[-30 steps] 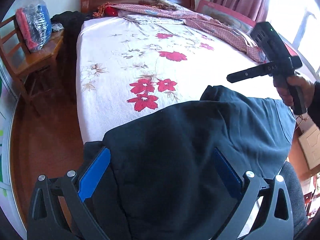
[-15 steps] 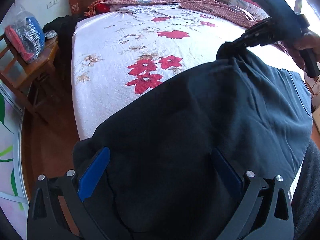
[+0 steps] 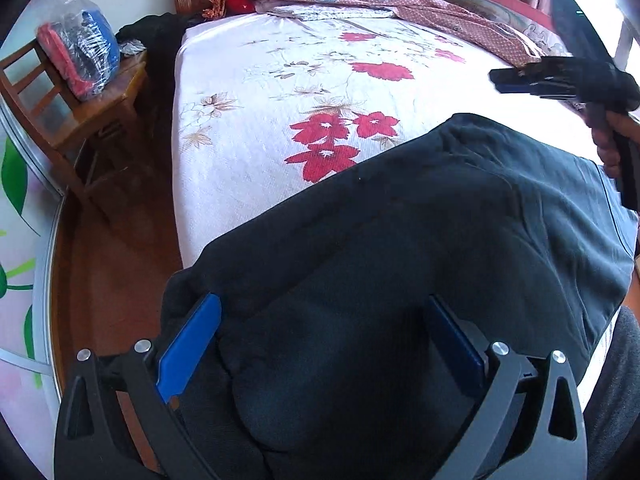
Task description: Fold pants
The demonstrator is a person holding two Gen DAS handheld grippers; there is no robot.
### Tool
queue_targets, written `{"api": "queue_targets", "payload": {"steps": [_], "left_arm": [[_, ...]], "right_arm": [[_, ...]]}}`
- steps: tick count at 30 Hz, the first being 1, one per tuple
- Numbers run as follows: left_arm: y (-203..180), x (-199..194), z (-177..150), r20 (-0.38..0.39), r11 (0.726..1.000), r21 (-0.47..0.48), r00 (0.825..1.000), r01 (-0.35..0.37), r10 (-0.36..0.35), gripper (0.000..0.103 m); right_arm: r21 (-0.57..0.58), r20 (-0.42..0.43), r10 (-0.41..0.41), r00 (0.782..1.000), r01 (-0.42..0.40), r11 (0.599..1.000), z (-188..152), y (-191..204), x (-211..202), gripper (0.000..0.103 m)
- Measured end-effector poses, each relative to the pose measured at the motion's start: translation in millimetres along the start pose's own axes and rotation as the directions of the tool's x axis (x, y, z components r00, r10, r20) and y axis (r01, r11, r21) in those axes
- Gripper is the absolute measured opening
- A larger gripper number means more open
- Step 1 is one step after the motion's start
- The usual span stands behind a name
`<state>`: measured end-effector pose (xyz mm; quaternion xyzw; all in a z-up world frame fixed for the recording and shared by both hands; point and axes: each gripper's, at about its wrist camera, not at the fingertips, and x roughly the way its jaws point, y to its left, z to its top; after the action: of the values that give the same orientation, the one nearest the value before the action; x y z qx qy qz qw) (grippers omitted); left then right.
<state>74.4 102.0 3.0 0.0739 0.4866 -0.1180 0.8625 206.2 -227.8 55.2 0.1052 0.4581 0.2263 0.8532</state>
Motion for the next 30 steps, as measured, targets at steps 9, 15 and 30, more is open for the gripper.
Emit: {"api": "queue_targets", "payload": {"steps": [9, 15, 30], "left_arm": [[-65.1, -20.8, 27.3, 0.084, 0.975, 0.086, 0.974, 0.203, -0.211, 0.101], [-43.6, 30.0, -2.4, -0.015, 0.972, 0.092, 0.977, 0.215, -0.214, 0.101], [-35.8, 26.0, -2.4, -0.047, 0.982, 0.074, 0.984, 0.172, -0.169, 0.101]], "right_arm": [[0.147, -0.023, -0.042, 0.999, 0.045, 0.988, -89.9, -37.2, -40.7, 0.038], [0.118, 0.007, -0.113, 0.994, 0.111, 0.987, -109.0, -60.3, -7.1, 0.037], [0.209, 0.105, -0.057, 0.993, 0.034, 0.977, -197.0, -17.9, -80.6, 0.07]]}}
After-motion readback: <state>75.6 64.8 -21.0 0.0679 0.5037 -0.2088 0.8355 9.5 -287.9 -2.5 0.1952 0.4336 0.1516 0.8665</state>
